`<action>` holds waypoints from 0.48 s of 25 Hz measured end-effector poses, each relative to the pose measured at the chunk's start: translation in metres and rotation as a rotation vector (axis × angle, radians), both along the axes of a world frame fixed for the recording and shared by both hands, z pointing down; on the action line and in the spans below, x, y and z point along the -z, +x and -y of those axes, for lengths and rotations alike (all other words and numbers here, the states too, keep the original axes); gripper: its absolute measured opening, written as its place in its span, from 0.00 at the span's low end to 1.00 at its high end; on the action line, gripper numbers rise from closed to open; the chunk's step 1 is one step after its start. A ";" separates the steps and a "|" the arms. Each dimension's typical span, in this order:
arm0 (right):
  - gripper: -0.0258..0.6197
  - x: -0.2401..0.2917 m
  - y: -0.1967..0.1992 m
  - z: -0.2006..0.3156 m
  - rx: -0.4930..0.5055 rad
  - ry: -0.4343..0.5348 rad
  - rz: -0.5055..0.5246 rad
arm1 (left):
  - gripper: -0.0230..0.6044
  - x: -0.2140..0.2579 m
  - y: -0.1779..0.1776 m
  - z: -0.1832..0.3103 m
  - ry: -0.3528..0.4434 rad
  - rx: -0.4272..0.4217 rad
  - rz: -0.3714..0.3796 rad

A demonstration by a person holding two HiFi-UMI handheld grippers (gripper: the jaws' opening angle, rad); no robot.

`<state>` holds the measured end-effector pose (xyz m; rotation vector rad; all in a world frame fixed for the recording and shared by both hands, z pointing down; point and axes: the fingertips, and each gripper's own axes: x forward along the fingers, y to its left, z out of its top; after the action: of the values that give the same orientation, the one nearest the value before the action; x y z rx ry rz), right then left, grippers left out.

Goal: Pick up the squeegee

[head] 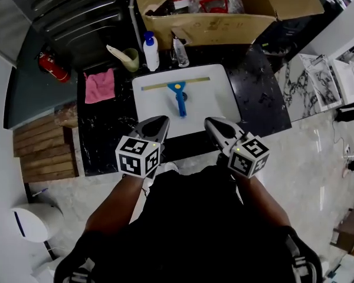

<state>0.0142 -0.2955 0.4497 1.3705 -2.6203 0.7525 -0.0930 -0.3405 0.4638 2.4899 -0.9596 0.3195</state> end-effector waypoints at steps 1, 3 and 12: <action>0.05 0.000 0.000 0.000 -0.003 -0.001 -0.004 | 0.08 -0.003 0.003 0.002 -0.010 -0.010 -0.001; 0.05 0.000 0.002 -0.001 -0.008 -0.004 -0.017 | 0.08 -0.007 0.011 0.002 -0.030 -0.029 -0.003; 0.05 -0.005 0.020 0.018 0.008 -0.025 -0.016 | 0.08 -0.009 0.016 0.023 -0.006 0.052 0.008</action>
<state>0.0338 -0.3132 0.4549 1.3533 -2.5936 0.7677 -0.0770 -0.3632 0.4723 2.4555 -1.0228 0.3153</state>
